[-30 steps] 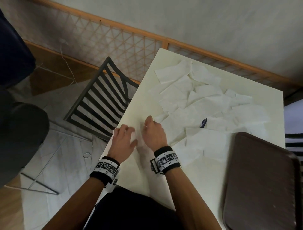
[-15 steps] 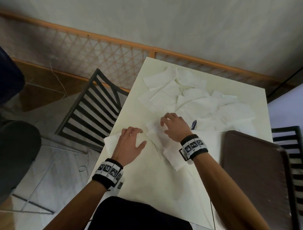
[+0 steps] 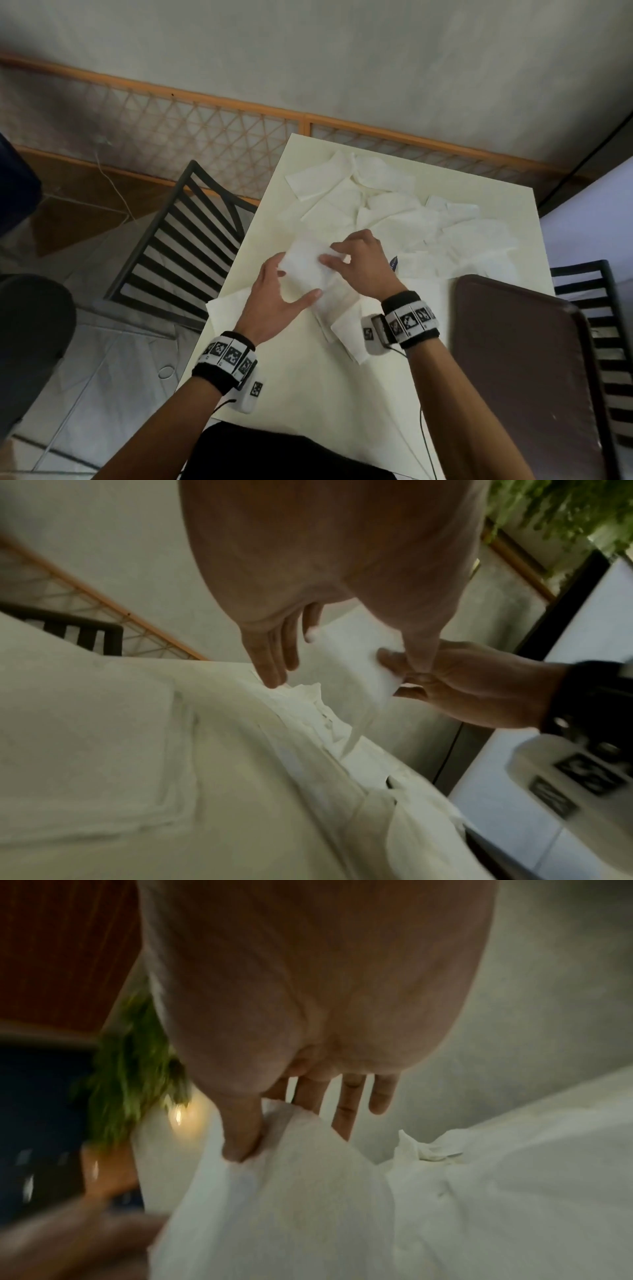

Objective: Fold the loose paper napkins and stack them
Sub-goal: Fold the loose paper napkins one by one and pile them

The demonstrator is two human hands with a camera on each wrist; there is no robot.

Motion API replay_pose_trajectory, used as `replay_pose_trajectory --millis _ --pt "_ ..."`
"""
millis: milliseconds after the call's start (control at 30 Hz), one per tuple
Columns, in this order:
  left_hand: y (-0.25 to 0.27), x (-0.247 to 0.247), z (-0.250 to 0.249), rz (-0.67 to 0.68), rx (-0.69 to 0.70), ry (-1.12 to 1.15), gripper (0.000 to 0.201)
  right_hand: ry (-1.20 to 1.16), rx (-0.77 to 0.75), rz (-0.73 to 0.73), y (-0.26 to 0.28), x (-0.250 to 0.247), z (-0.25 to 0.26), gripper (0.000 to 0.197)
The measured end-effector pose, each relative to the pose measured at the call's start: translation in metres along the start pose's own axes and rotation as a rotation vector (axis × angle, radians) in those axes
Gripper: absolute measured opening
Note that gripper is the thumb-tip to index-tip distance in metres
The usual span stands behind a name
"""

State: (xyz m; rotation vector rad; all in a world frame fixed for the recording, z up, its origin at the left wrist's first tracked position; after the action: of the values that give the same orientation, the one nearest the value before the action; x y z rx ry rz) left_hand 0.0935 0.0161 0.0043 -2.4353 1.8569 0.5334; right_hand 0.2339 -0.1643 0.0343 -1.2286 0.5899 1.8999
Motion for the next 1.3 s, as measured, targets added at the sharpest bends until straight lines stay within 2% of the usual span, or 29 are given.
replay_pose_trajectory --millis 67,133,167,233,300,367,433,533,600,667,800,933,1133,1233,1300 --pt "-0.001 0.0 -0.013 0.005 -0.04 0.208 0.087 -0.257 0.053 -0.047 0.016 -0.017 0.016 0.046" --pt "-0.002 0.001 -0.028 0.027 -0.099 0.484 0.074 -0.488 0.113 -0.069 0.029 -0.025 0.029 0.051" --pt "-0.002 0.001 -0.036 0.049 -0.096 0.554 0.063 -0.575 0.156 -0.073 0.035 -0.024 0.032 0.05" --pt "-0.003 0.0 -0.051 0.057 -0.004 0.505 0.033 -0.693 0.261 -0.094 0.044 -0.023 0.034 0.048" --pt "-0.005 -0.003 -0.059 0.025 0.072 0.416 0.015 -0.8 0.319 -0.082 0.051 -0.021 0.033 0.035" --pt "-0.007 -0.008 -0.064 -0.018 0.105 0.372 0.014 -0.898 0.276 -0.055 0.056 -0.022 0.034 0.021" --pt "-0.008 -0.013 -0.068 -0.023 0.149 0.315 0.018 -0.967 0.248 -0.084 0.059 -0.021 0.031 0.021" --pt "-0.005 -0.019 -0.073 0.034 0.221 0.274 0.003 -0.965 0.285 -0.18 0.059 -0.018 0.023 0.014" --pt "-0.001 -0.023 -0.079 0.067 0.289 0.247 0.023 -0.986 0.245 -0.224 0.061 -0.017 0.021 0.017" --pt "0.001 -0.027 -0.083 0.081 0.322 0.249 0.03 -1.01 0.193 -0.25 0.064 -0.018 0.023 0.025" --pt "0.003 -0.029 -0.083 0.067 0.27 0.333 0.032 -1.122 0.186 -0.254 0.068 -0.02 0.028 0.041" --pt "0.007 -0.028 -0.082 0.057 0.183 0.454 0.03 -1.108 0.17 -0.261 0.068 -0.024 0.031 0.051" --pt "0.012 -0.034 -0.084 0.029 0.104 0.549 0.024 -0.954 0.057 -0.267 0.072 -0.032 0.04 0.041" --pt "0.017 -0.038 -0.085 0.014 0.153 0.507 0.006 -0.876 -0.032 -0.278 0.073 -0.033 0.044 0.033" --pt "0.02 -0.041 -0.085 0.005 0.18 0.465 0.011 -0.848 -0.052 -0.259 0.073 -0.034 0.047 0.03"
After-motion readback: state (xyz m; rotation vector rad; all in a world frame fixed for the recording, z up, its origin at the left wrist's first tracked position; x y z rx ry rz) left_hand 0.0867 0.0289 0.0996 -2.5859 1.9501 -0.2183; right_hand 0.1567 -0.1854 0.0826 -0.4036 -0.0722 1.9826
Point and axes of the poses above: each hand's wrist, its own y-axis away from the middle knuckle, its own x-axis out of the palm, z = x × y, the point moved 3 cm from there along -y, towards the middle knuckle, and after that the axes turned 11 degrees about y, right-handed, at the moved point
